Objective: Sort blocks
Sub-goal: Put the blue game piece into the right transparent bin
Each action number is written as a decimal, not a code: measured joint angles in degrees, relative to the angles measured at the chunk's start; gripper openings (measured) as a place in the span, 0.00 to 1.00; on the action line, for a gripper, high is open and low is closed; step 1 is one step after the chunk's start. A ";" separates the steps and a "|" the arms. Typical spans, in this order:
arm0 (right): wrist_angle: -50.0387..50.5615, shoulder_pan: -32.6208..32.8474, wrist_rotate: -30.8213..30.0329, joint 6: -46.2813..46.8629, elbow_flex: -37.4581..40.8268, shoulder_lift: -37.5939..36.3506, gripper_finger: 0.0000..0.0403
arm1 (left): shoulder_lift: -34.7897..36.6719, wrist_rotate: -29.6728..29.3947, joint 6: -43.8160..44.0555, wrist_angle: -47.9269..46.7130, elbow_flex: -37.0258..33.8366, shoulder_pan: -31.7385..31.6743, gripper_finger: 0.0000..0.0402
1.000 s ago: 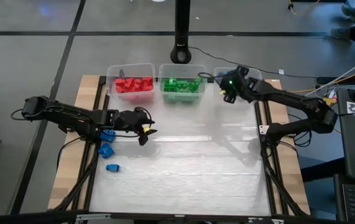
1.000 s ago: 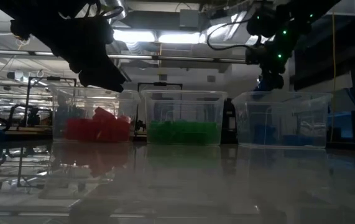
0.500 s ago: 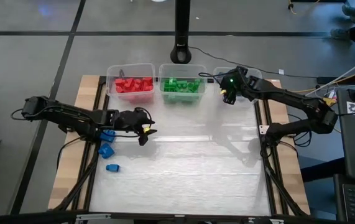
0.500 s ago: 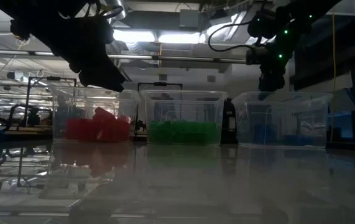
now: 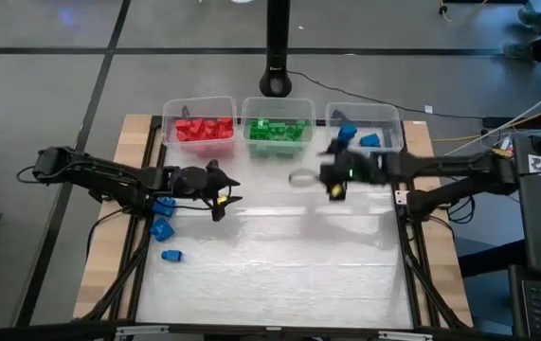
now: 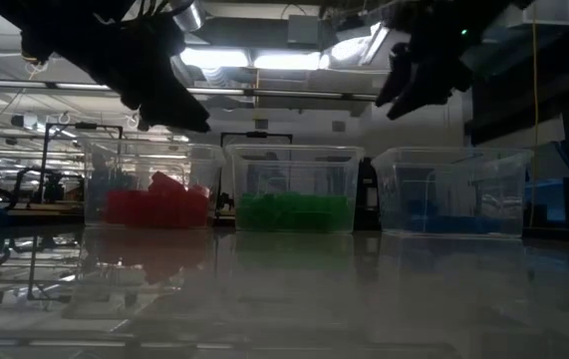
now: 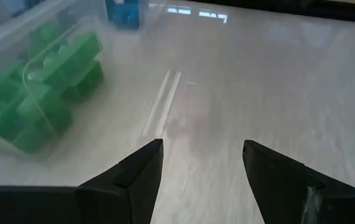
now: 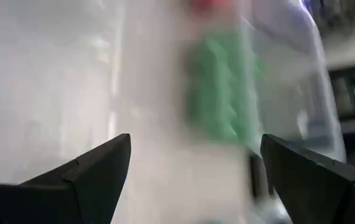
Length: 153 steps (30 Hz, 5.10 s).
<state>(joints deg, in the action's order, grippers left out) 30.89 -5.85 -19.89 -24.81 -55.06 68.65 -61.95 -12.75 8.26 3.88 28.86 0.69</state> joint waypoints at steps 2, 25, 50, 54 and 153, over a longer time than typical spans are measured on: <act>-5.14 5.40 -0.76 1.07 2.70 0.56 0.88 | 0.00 0.14 -2.12 0.01 0.14 -0.63 0.52; -32.61 24.22 -8.57 6.44 14.57 14.95 0.88 | -0.31 7.72 38.61 -48.17 13.78 32.40 0.68; -38.47 24.22 -9.13 4.78 14.55 16.38 0.88 | -5.72 7.42 57.23 -40.42 -1.08 52.20 0.68; -38.48 24.22 -9.15 4.75 14.55 16.38 0.88 | -7.92 7.42 56.27 -40.50 -0.92 52.18 0.64; -77.17 20.50 -7.70 -54.35 -9.19 35.66 0.68 | 3.81 -6.18 3.17 20.32 6.19 12.29 0.55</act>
<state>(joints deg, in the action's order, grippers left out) -46.28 14.66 -27.59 -79.16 -64.25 104.31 -58.14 -18.92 11.43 24.20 35.05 12.97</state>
